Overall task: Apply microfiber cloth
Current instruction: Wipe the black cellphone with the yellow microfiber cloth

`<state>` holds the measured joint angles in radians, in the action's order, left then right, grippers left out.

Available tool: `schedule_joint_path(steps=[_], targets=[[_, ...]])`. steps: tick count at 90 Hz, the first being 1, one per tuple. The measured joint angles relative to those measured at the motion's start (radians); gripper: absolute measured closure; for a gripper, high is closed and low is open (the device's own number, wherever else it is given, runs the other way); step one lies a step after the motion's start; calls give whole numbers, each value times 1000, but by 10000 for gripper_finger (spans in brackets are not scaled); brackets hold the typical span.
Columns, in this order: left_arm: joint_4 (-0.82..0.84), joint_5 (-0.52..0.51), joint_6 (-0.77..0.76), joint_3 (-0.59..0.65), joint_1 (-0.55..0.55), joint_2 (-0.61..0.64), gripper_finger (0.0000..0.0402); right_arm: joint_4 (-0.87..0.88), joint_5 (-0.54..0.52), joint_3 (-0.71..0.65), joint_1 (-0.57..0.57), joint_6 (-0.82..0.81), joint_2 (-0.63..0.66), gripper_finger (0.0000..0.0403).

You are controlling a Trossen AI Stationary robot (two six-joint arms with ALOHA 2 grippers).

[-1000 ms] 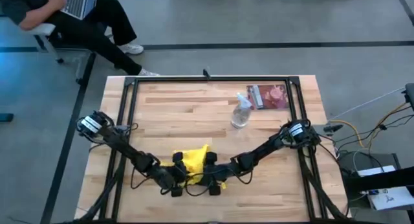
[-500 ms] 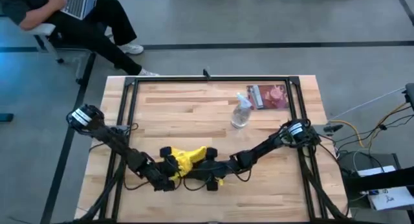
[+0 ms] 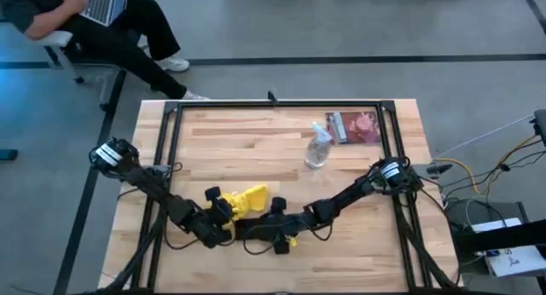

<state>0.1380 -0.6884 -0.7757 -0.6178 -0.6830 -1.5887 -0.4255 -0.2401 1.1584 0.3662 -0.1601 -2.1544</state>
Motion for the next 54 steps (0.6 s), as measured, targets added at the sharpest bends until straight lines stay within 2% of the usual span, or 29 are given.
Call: schedule_joint_path(steps=[29, 54], targets=[[-109, -2, 81, -14, -12, 3, 395, 1, 0, 0, 1, -3, 0, 87], [-326, 8, 124, -14, -34, -52, 395, 1, -5, 0, 0, -4, 0, 87]])
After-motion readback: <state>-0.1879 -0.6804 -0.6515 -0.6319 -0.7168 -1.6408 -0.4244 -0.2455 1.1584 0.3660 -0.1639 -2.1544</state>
